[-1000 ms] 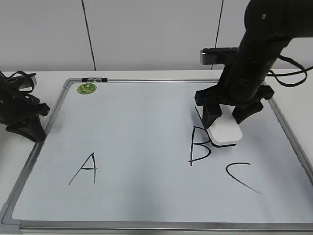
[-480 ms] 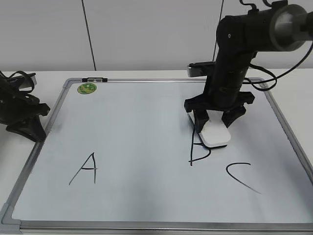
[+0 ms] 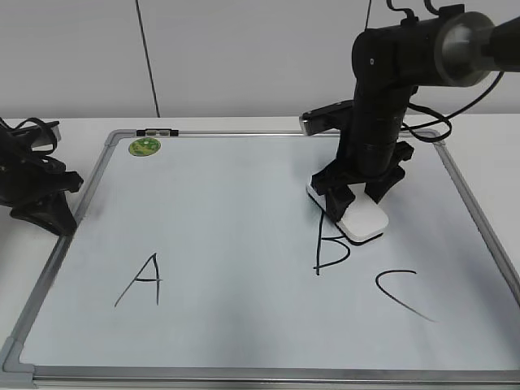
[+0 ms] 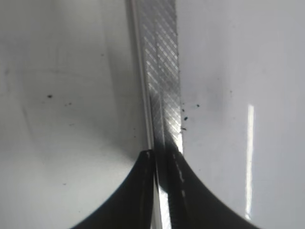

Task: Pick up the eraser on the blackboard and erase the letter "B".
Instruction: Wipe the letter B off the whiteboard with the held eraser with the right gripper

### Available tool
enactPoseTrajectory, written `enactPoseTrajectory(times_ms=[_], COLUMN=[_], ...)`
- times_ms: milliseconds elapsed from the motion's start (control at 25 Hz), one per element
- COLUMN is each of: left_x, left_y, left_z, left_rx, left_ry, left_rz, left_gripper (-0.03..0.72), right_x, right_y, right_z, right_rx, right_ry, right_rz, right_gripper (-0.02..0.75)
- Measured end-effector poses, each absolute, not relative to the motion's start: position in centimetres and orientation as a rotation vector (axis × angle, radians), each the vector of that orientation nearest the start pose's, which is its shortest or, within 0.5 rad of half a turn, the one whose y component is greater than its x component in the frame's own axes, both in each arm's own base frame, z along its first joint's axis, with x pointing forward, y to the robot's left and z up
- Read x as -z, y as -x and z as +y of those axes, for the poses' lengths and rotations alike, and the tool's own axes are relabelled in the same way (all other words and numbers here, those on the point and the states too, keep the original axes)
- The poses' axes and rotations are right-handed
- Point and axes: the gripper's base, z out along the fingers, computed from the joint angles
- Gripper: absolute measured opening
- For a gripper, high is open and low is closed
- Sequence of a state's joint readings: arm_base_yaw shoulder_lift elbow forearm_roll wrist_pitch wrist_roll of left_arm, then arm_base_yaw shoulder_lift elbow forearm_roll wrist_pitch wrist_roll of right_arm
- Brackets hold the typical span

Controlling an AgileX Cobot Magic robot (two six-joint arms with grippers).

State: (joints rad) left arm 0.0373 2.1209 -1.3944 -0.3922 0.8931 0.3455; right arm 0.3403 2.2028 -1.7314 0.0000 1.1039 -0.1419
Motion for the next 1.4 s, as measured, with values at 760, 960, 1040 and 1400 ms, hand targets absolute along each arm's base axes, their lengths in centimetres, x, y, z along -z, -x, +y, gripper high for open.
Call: enactPoseTrajectory(times_ms=[760,960,1040,1400], left_x=[-12.50,-12.50,-12.50,-12.50], left_y=[-40.23,-40.23,-40.23,-40.24], left_z=[-1.22,-1.22,-1.22,-1.21], left_rx=[0.452,0.452,0.452,0.451], left_ry=[-0.099,-0.099,-0.099,-0.098], left_rz=[3.011,3.011,3.011,3.009], left_gripper=[0.036,0.036,0.036,0.036], right_x=[-16.43,-16.47,-16.47,-16.50], right_y=[-42.62,-42.86,-42.88,-43.03], right_z=[14.38,14.34,14.35,14.75], right_rx=[0.113,0.135,0.137,0.097], right_ry=[1.031,1.063,1.090,1.221], right_rz=[2.836,2.799,2.787,2.703], right_gripper=[0.525,0.525,0.525,0.525])
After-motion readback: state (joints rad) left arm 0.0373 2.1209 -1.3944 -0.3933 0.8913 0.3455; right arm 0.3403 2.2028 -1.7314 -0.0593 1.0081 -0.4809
